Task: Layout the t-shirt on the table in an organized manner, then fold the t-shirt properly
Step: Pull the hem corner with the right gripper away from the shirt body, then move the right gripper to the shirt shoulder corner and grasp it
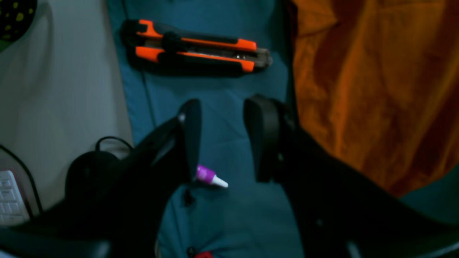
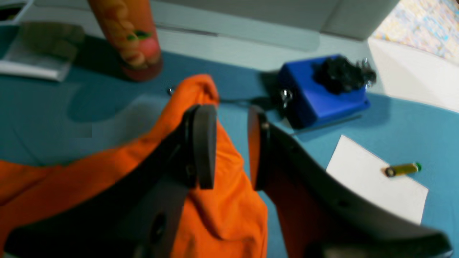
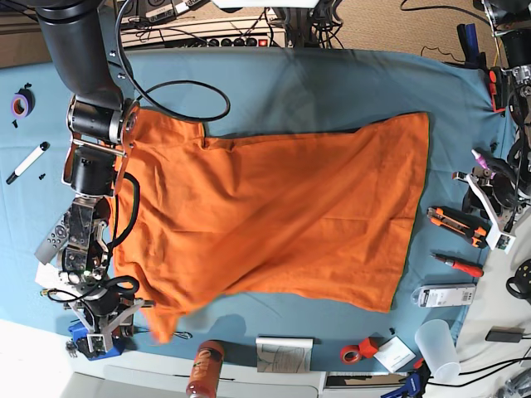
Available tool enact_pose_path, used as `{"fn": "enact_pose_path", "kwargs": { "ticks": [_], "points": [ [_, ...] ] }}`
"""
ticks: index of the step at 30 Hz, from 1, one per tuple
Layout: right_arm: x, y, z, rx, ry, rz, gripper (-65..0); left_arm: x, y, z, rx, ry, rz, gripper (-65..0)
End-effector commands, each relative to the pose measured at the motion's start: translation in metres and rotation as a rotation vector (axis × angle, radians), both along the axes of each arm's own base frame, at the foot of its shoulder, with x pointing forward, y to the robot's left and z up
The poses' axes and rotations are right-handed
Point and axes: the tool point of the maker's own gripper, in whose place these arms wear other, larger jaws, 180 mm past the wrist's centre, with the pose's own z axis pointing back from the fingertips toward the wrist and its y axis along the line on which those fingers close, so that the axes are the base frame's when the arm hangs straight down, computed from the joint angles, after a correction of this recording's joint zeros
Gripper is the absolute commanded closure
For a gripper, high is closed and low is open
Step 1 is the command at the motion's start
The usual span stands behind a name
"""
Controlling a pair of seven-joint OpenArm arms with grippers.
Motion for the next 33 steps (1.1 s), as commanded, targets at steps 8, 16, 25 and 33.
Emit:
{"fn": "enact_pose_path", "kwargs": {
  "ticks": [8,16,25,33],
  "points": [
    [0.0,-0.003,0.013,0.001,-0.088,0.002,-15.8,0.008,0.005,0.017,0.012,-0.054,0.0,-24.3],
    [-0.019,-0.011,-0.027,0.001,0.06,-0.013,-26.0,0.019,-0.005,0.025,-0.025,-0.129,-0.01,-24.3],
    [-0.078,-0.056,-0.039,-0.05,0.165,-0.056,-26.0,0.055,-0.061,0.065,-0.12,-0.366,-0.178,-24.3],
    [-0.139,-0.067,-0.056,-0.058,0.259,-0.062,-26.0,0.103,-0.089,0.031,0.02,-0.225,-0.2,-24.3]
  ]
}}
